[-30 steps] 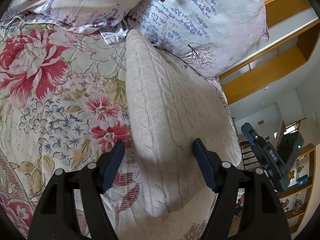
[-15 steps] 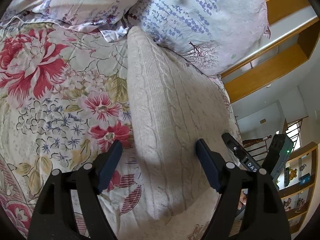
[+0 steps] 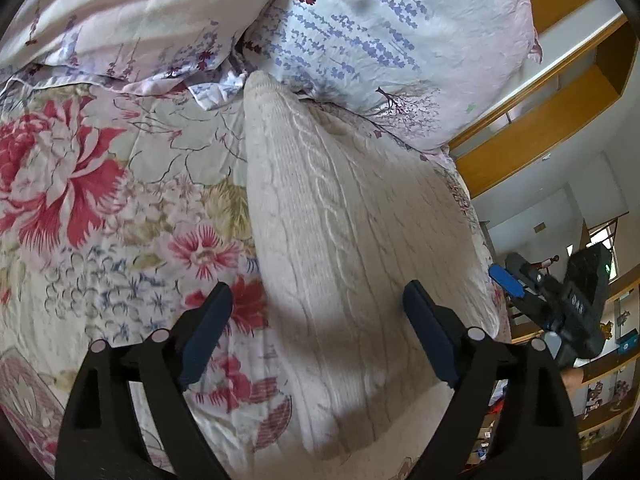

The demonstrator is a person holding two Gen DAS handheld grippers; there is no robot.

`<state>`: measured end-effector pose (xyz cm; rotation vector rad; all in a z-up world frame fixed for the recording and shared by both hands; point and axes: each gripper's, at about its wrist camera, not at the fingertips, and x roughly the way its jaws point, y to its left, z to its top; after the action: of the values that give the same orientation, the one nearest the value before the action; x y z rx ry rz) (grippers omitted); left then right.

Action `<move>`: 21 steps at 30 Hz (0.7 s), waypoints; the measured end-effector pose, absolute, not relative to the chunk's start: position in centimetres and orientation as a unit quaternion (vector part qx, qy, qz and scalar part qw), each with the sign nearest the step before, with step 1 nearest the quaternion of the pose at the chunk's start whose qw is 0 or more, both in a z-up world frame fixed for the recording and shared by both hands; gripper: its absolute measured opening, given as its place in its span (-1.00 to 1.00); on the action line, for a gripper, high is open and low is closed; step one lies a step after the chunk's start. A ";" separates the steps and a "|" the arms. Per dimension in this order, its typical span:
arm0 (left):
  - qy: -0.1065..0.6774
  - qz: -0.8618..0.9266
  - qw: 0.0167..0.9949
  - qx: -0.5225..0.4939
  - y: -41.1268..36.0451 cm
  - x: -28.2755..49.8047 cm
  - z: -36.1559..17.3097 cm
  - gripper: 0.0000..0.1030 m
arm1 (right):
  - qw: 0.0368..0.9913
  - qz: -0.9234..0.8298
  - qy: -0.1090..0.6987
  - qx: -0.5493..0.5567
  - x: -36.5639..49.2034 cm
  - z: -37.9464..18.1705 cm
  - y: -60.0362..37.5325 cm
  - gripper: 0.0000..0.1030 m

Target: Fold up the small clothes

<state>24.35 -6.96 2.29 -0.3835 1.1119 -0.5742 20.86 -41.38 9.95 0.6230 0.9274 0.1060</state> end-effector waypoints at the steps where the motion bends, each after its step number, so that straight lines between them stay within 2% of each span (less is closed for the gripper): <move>1: 0.519 -0.267 0.792 -0.178 -7.0 24.5 2.3 0.69 | 0.840 0.052 0.447 0.305 21.4 9.5 -41.6 0.35; 9: 0.519 -0.269 0.795 -0.163 -7.7 25.0 2.1 0.70 | 0.777 0.074 0.484 0.396 24.8 5.2 -43.1 0.35; 17: 0.514 -0.273 0.801 -0.140 -9.1 25.2 1.5 0.70 | 0.761 0.101 0.497 0.404 26.3 3.3 -42.9 0.35; 21: 0.516 -0.276 0.799 -0.141 -9.4 25.6 1.3 0.70 | 0.760 0.124 0.497 0.401 26.6 3.0 -42.3 0.28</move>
<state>25.58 -9.45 1.27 -0.3025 1.1079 -0.5914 26.57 -42.27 3.02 0.8733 1.0811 0.2695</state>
